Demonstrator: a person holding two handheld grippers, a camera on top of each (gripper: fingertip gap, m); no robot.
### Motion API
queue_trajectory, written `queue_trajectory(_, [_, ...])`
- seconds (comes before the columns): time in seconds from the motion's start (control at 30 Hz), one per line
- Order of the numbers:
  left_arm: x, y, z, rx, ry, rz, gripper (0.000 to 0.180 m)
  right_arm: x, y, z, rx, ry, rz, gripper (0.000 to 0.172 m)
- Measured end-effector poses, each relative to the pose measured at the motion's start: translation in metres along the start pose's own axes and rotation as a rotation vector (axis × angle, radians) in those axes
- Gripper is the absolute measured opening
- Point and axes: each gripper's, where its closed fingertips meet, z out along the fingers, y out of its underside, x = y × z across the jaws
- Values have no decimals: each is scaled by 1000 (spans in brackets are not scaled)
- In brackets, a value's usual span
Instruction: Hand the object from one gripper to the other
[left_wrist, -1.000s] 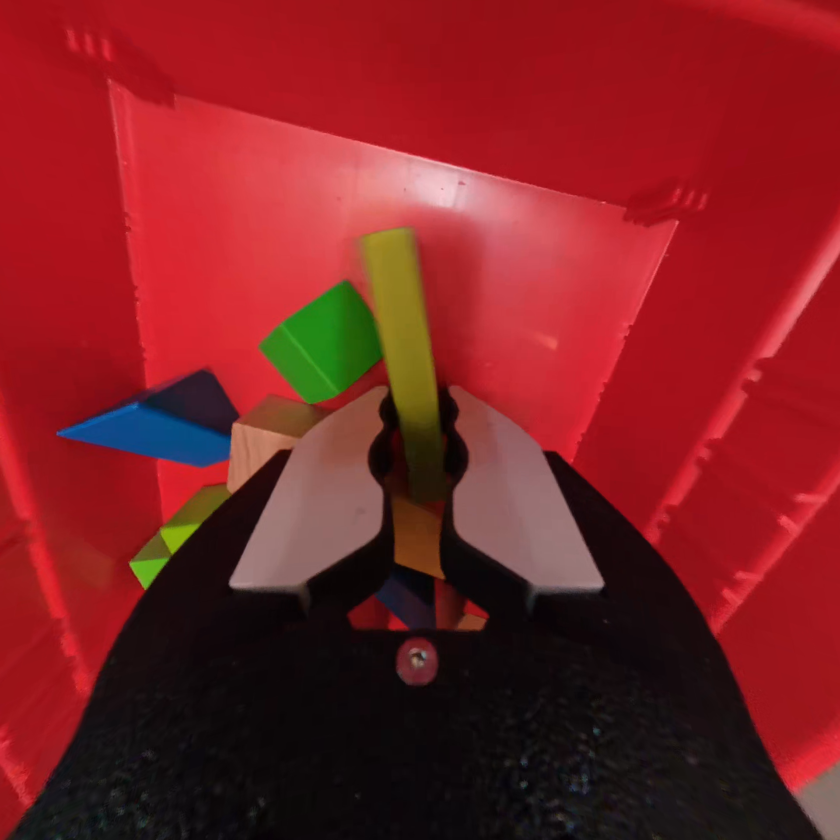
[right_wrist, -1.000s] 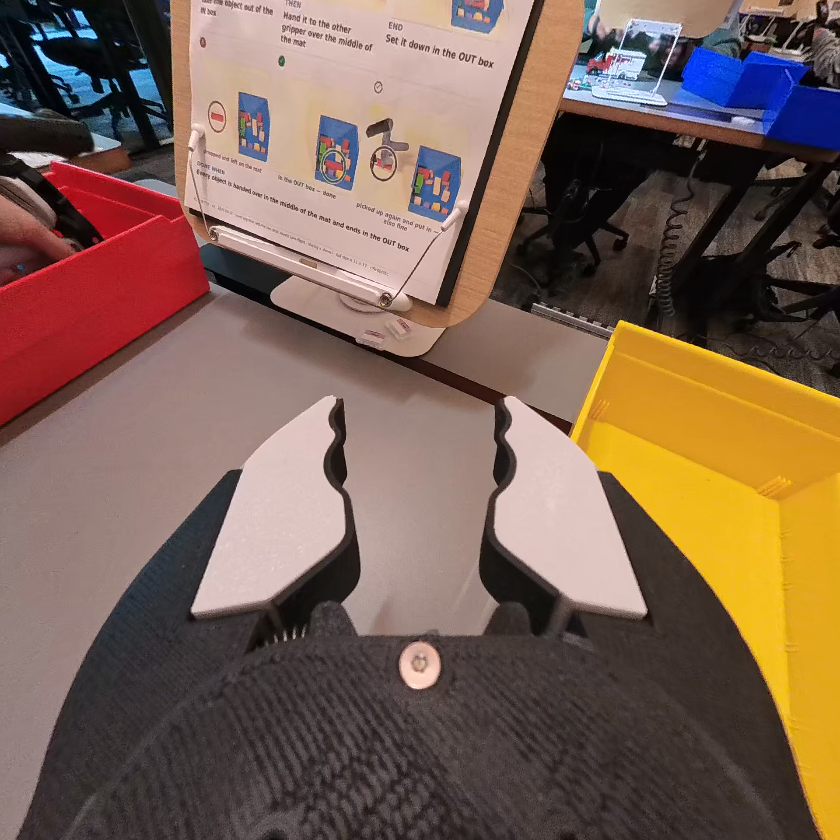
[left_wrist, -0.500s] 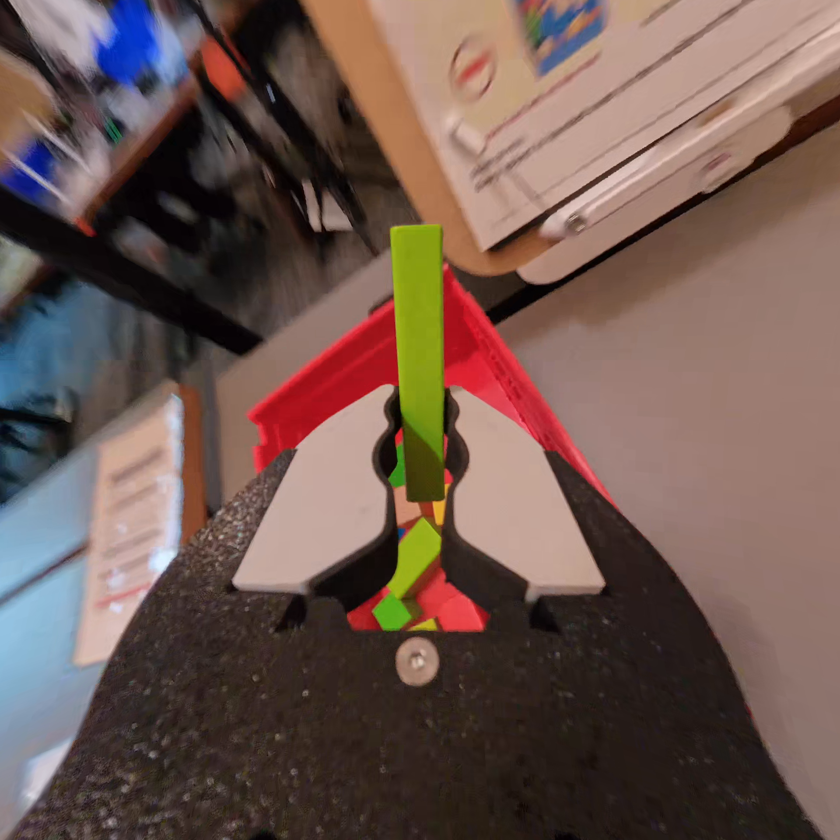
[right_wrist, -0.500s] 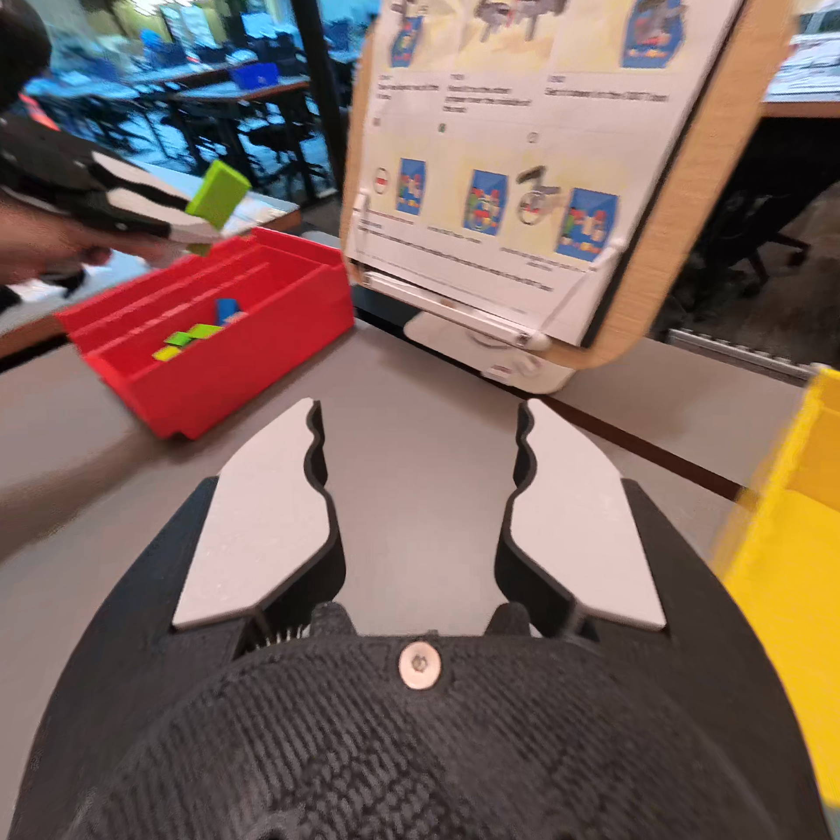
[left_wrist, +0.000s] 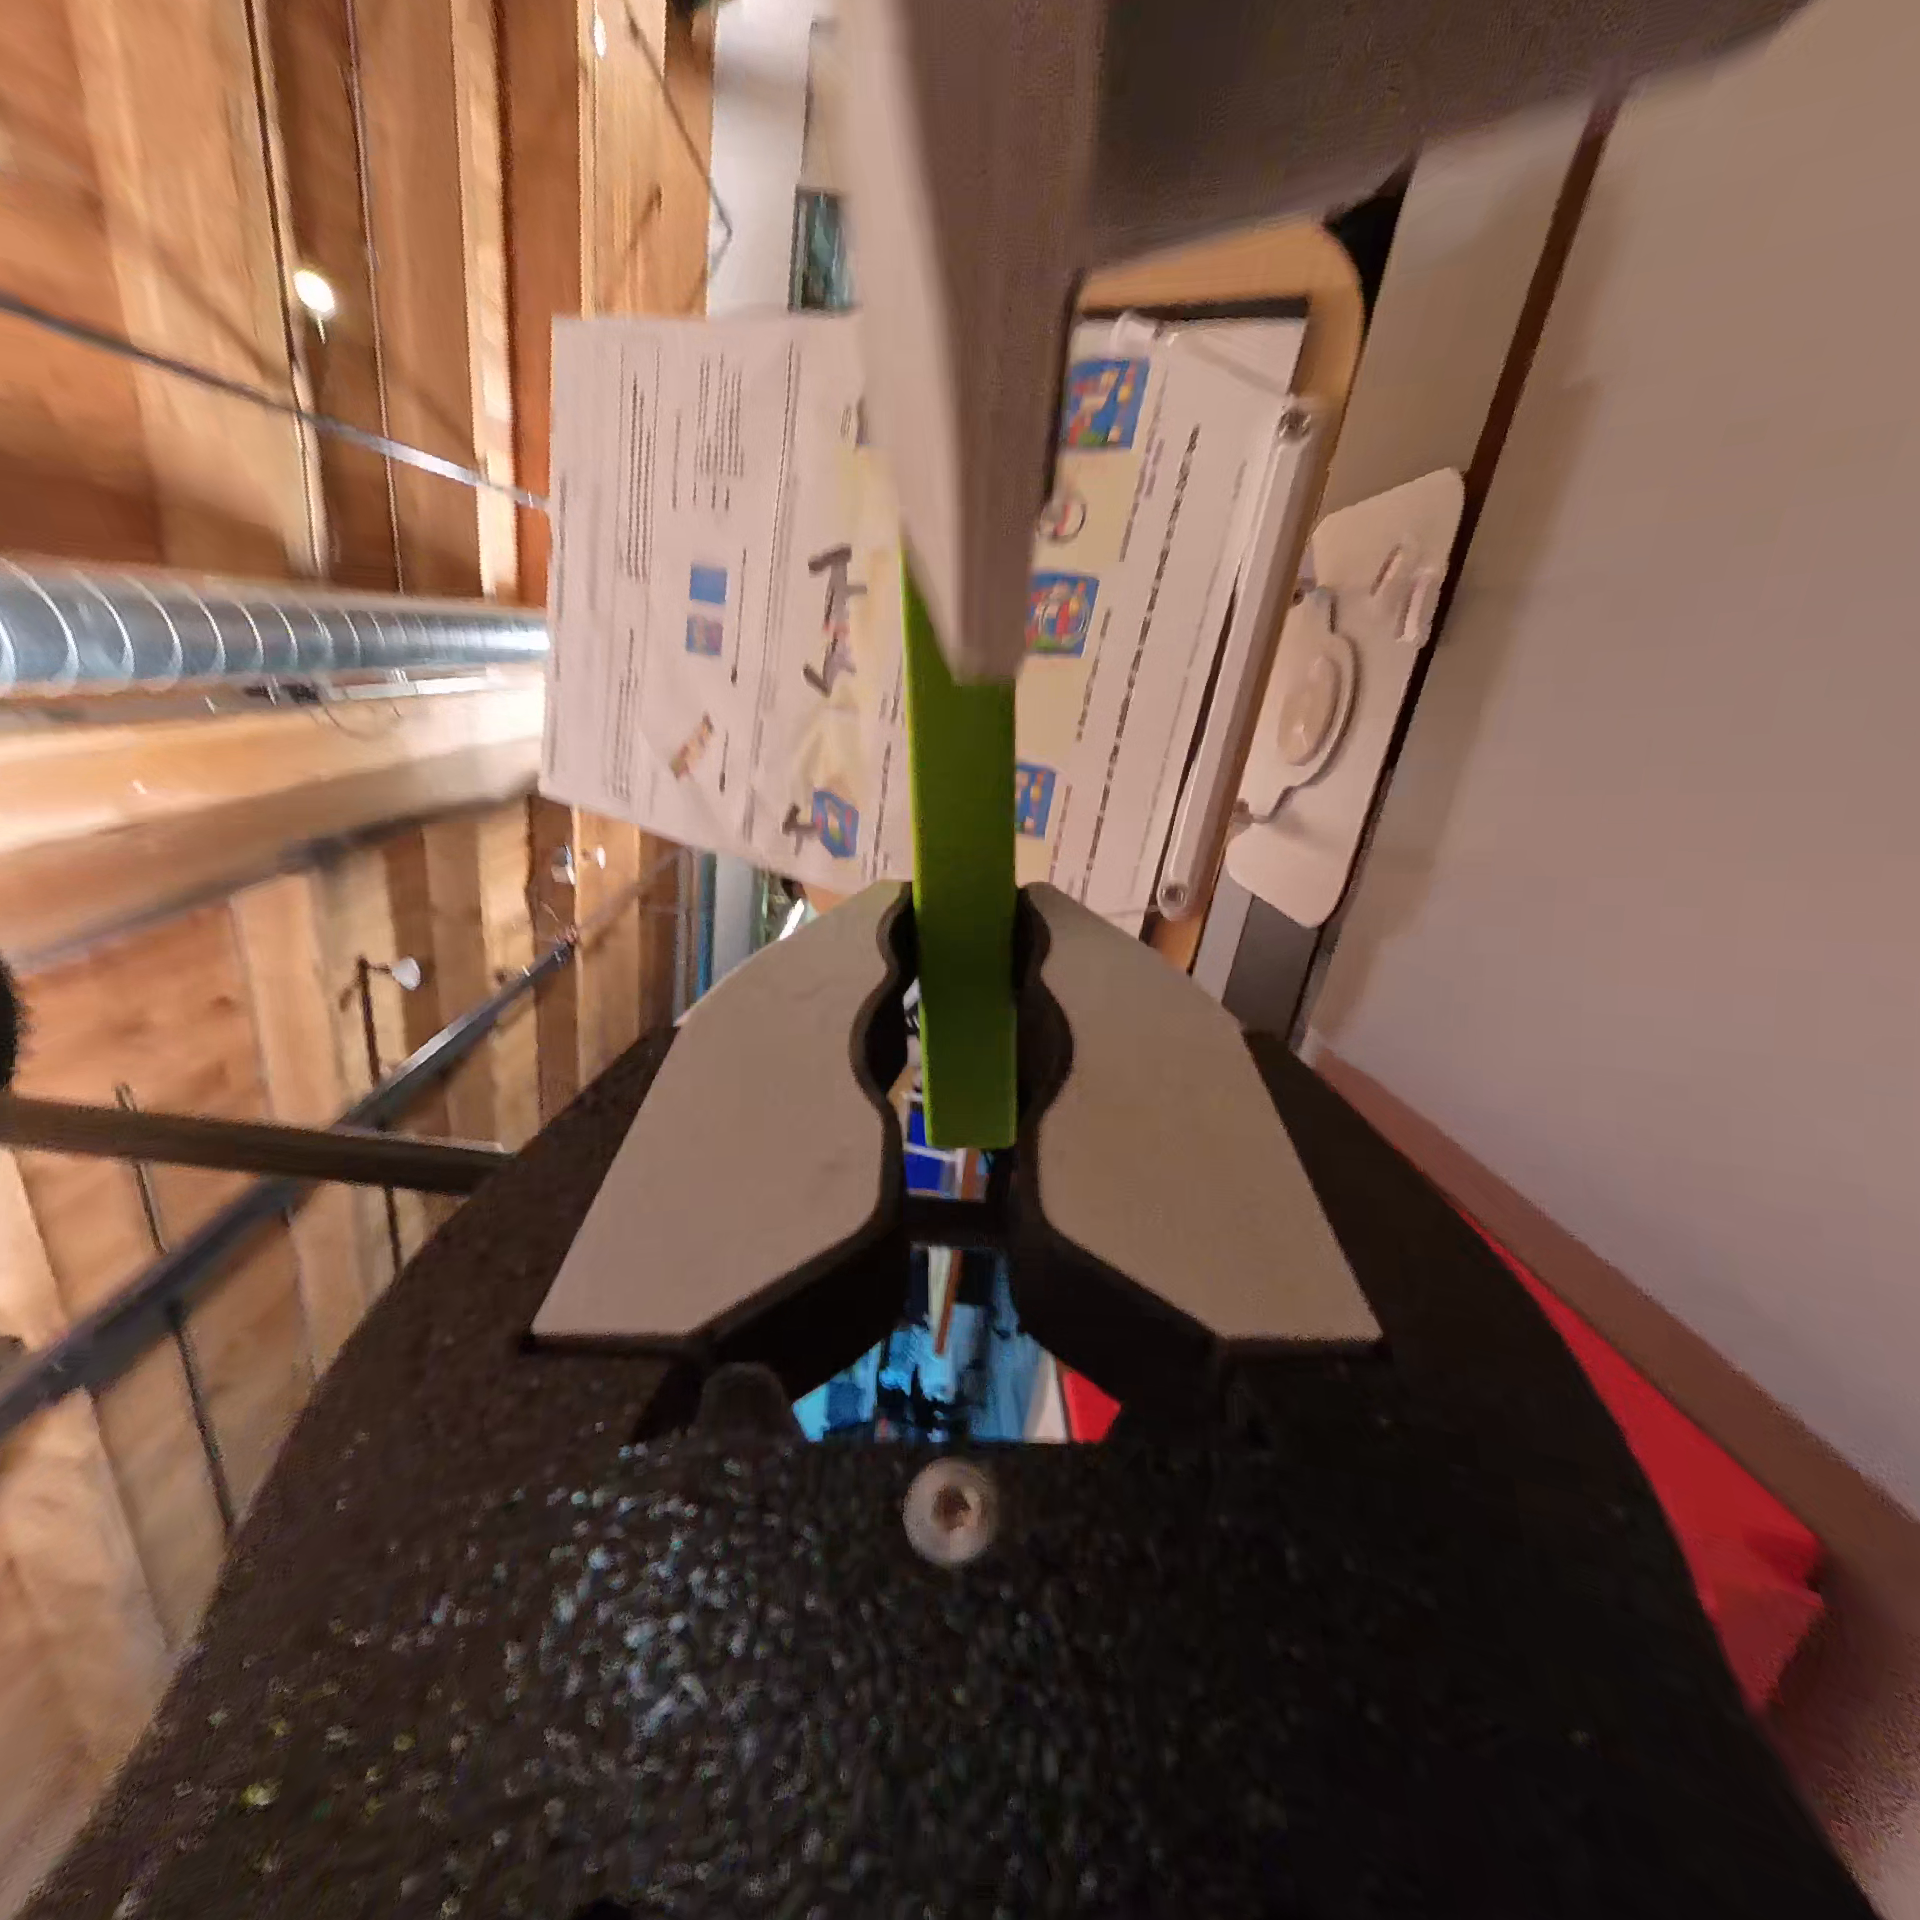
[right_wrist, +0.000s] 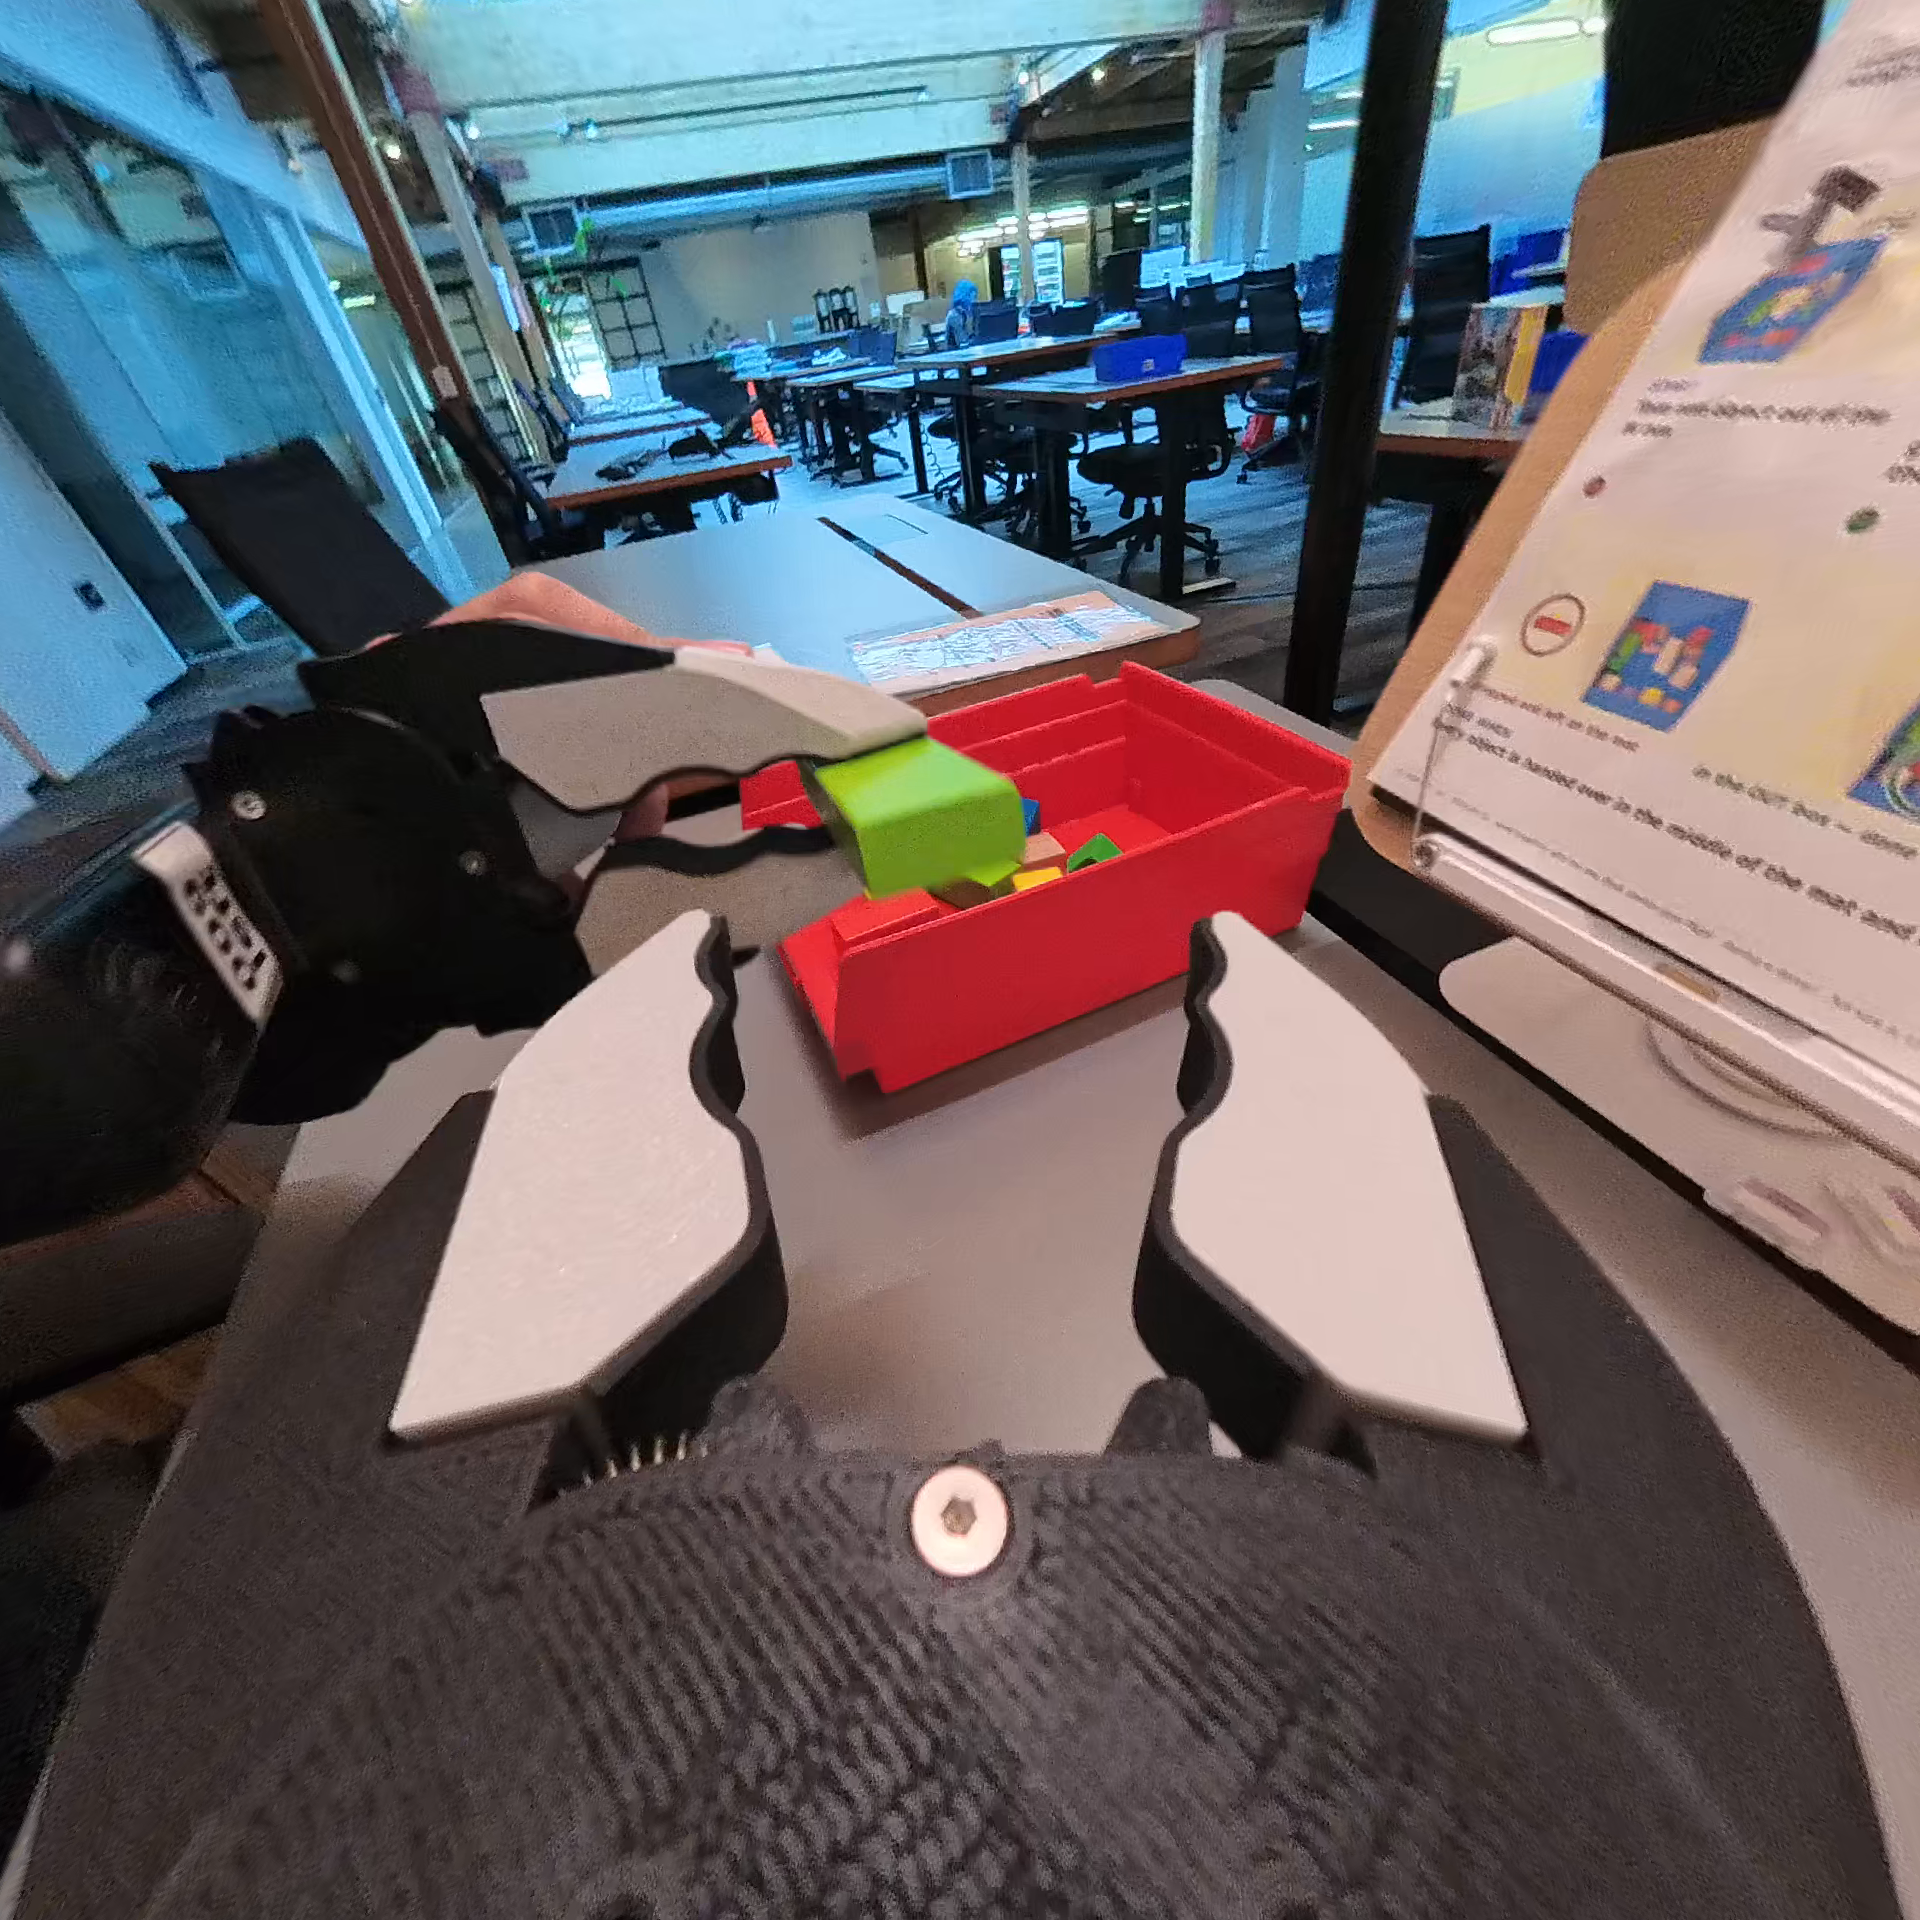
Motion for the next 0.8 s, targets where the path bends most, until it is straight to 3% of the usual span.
queue_trajectory(0.2, [1, -34, -8, 77, -28, 68, 16, -14, 3, 11, -10, -3, -140, 71])
queue_trajectory(0.5, [9, -51, -14, 131, -32, 118, 16, -25, 3, 6, 8, -90, -169, 41])
queue_trajectory(0.8, [12, -51, -10, 136, -60, 63, 16, -22, 7, 5, -44, -107, -156, 39])
